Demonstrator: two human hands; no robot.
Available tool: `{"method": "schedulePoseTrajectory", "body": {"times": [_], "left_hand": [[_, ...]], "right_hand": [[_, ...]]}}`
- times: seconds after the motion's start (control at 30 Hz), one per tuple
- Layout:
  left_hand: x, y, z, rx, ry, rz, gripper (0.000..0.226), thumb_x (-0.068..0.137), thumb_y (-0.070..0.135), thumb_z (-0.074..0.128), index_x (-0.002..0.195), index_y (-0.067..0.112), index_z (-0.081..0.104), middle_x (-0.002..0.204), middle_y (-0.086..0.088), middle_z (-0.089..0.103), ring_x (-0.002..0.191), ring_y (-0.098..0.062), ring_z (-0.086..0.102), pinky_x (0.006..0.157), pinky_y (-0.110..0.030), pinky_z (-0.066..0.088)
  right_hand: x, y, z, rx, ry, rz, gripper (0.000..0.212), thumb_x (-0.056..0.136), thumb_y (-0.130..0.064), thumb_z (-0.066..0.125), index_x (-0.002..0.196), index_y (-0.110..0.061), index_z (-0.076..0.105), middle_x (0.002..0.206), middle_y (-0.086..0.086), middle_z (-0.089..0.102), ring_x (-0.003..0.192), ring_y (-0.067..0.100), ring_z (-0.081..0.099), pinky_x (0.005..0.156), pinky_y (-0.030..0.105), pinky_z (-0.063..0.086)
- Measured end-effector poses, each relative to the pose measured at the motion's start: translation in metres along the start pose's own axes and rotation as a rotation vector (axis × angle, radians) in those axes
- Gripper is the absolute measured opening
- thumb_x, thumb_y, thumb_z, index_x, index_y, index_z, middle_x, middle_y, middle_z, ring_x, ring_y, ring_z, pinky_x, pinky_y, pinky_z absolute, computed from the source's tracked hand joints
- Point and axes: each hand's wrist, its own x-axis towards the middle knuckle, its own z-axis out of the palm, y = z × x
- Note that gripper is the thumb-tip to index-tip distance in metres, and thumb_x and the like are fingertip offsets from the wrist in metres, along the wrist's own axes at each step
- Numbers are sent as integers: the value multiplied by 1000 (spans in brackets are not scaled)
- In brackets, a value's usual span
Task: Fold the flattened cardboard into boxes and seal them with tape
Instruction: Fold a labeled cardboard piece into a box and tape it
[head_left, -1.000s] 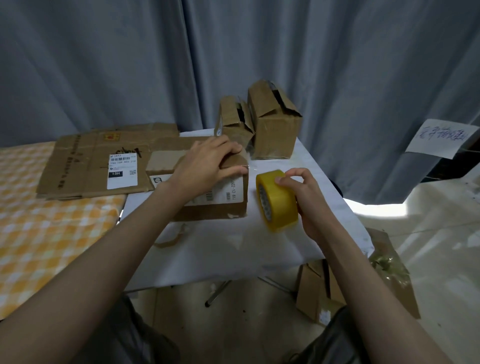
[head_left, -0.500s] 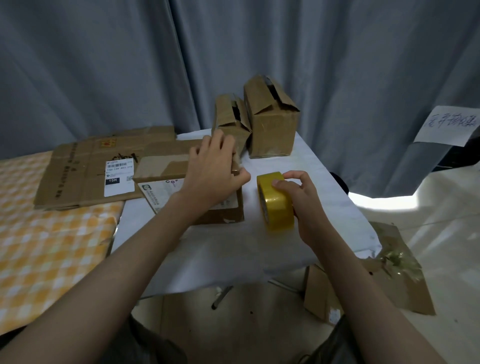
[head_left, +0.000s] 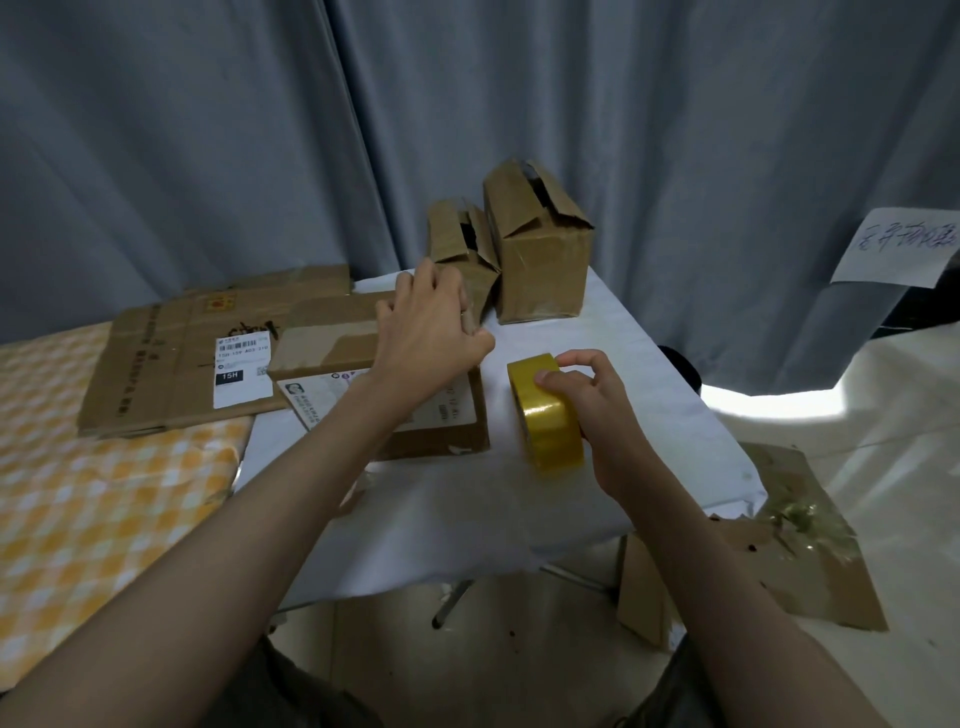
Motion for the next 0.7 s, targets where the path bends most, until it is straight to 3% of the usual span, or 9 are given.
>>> {"method": "schedulePoseTrajectory", "body": {"times": [0.2,0.27,0.37,0.5,0.6,0.7], "left_hand": [[12,1,-9,42,-106,35,51,76,42,69,117,24,46,120,3,38,109,-22,37,82,-37,33],[16,-1,-11,137,-148,129,45,82,46,62,120,25,51,130,3,42,113,-26,38,81,-37,34],[20,-11,-15,221,-175,304,36,90,49,48,114,26,61,131,4,47,101,-20,34,77,-36,37],[27,-22,-19,295,-251,420,50,86,58,29,109,31,64,133,8,48,105,-20,35,82,-35,32],[33,-21,-9,149,-364,409,40,93,48,29,93,28,65,127,5,55,127,-20,40,106,-40,33],[38,-20,-5,-37,-450,325,31,101,34,41,91,23,68,121,4,57,118,-13,48,102,-36,37]], "right_hand": [[1,0,-2,-17,2,-3,36,85,-37,74,113,-39,51,125,4,54,113,32,54,100,55,49],[2,0,-3,-20,9,3,33,86,-38,73,109,-40,50,125,4,53,113,31,54,100,54,49],[3,0,-4,-25,15,5,29,86,-38,73,103,-41,50,124,2,52,113,30,53,99,53,49],[3,0,-3,-28,5,2,29,86,-40,73,103,-42,50,124,1,52,112,30,53,99,53,49],[2,-1,-3,-34,1,7,28,86,-39,72,102,-41,49,124,0,52,112,29,52,100,53,48],[1,-1,-3,-38,1,12,28,86,-39,72,102,-42,50,126,1,52,113,30,52,100,54,48]]}}
